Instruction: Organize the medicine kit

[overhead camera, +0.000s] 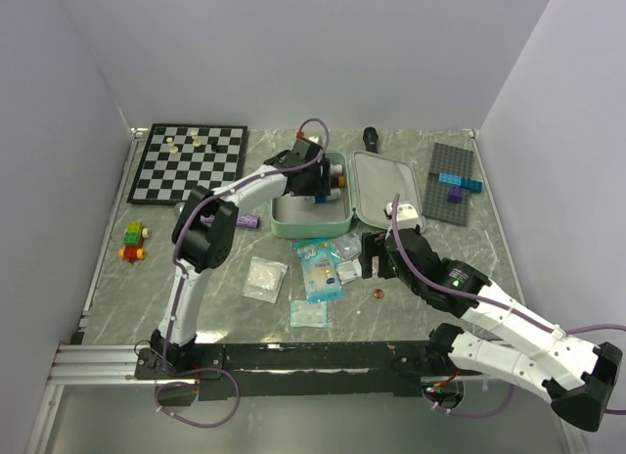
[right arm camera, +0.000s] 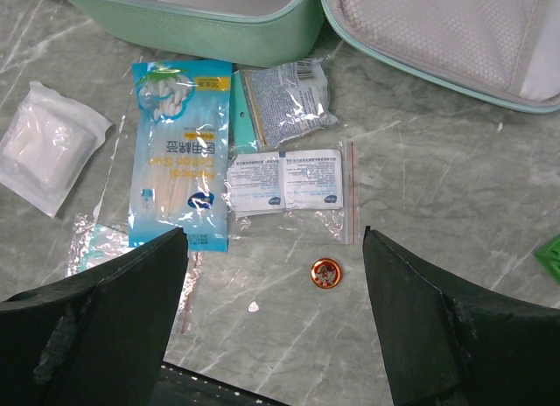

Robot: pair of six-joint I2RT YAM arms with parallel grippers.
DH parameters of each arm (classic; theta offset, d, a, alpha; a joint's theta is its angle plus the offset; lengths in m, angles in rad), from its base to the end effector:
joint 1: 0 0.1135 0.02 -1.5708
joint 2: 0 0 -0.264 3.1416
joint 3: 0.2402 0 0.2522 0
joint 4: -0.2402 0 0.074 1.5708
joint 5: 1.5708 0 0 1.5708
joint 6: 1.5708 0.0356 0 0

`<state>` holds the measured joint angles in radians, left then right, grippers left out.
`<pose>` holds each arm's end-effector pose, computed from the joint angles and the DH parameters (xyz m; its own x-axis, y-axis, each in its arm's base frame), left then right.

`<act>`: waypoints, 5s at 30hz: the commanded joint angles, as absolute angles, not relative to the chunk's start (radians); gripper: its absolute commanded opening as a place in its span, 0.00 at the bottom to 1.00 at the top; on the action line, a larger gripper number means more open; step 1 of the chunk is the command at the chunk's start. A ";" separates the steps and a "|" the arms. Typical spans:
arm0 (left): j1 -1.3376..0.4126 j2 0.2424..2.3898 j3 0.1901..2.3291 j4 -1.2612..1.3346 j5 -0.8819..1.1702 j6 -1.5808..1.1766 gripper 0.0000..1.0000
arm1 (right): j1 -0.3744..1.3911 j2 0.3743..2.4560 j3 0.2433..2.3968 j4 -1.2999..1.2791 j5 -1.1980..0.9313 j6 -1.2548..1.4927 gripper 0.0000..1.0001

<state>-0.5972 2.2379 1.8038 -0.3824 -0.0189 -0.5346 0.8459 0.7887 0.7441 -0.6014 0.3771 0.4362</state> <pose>0.4187 -0.2839 0.1924 -0.7995 -0.0723 -0.5962 0.1676 0.9265 -0.3370 0.1204 0.1162 0.2853 -0.5735 -0.0550 -0.8174 -0.2854 0.9486 0.1365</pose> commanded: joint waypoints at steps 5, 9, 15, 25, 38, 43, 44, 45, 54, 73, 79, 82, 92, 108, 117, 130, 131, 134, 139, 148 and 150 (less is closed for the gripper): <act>-0.594 1.849 1.672 -0.308 -0.103 -0.551 0.75 | 0.839 0.811 0.764 -0.566 0.371 0.433 0.88; -0.595 1.680 1.583 -0.318 -0.198 -0.604 0.76 | 0.839 0.836 0.752 -0.542 0.324 0.428 0.88; -0.572 1.292 1.156 -0.151 -0.295 -0.718 0.86 | 0.844 0.945 0.752 -0.502 0.155 0.379 0.88; -0.514 0.812 0.677 -0.063 -0.215 -0.845 0.99 | 0.856 1.231 0.817 -0.367 0.015 0.374 0.80; -0.512 0.647 0.586 -0.226 -0.290 -0.880 0.97 | 0.879 1.586 1.000 -0.353 -0.018 0.391 0.68; -0.514 0.646 0.583 -0.241 -0.291 -0.874 0.97 | 0.881 1.676 1.040 -0.405 0.041 0.416 0.60; -0.515 0.647 0.583 -0.247 -0.293 -0.871 0.97 | 0.882 1.687 1.046 -0.416 0.054 0.419 0.59; -0.514 0.647 0.584 -0.250 -0.296 -0.868 0.98 | 0.881 1.698 1.051 -0.423 0.061 0.422 0.58; -0.515 0.647 0.578 -0.253 -0.313 -0.853 0.98 | 0.899 1.678 1.035 -0.453 0.101 0.436 0.32; -0.512 0.698 0.580 -0.206 -0.275 -0.853 0.98 | 0.882 1.396 1.333 -0.684 0.161 0.357 0.00; -0.514 0.706 0.598 -0.239 -0.271 -0.845 0.98 | 0.786 1.580 1.549 -0.649 0.124 0.373 0.00; -0.514 0.689 0.604 -0.270 -0.287 -0.841 0.98 | 0.735 1.707 1.615 -0.576 0.169 0.391 0.00; -0.514 0.627 0.561 -0.275 -0.281 -0.862 0.98 | 0.684 2.110 1.998 -0.650 0.155 0.452 0.00; -0.515 0.675 0.554 -0.255 -0.261 -0.864 0.98 | 0.678 2.200 2.022 -0.545 0.087 0.468 0.50; -0.514 0.698 0.558 -0.245 -0.247 -0.877 0.97 | 0.678 2.039 1.850 -0.448 0.092 0.417 0.61; -0.514 0.735 0.538 -0.226 -0.216 -0.896 0.96 | 0.676 2.213 1.828 -0.502 0.028 0.380 0.21; -0.515 0.738 0.538 -0.224 -0.218 -0.894 0.97 | 0.676 2.230 1.845 -0.514 0.035 0.380 0.21; -0.514 0.753 0.541 -0.222 -0.215 -0.891 0.97 | 0.673 2.272 1.891 -0.546 0.055 0.390 0.21; -0.514 0.767 0.549 -0.227 -0.222 -0.879 0.97 | 0.663 2.304 1.927 -0.566 0.086 0.411 0.21; -0.514 0.790 0.569 -0.233 -0.230 -0.862 0.97 | 0.667 2.159 1.824 -0.438 0.064 0.388 0.32; -0.514 0.787 0.571 -0.224 -0.230 -0.864 0.97 | 0.676 2.079 1.758 -0.385 0.066 0.387 0.41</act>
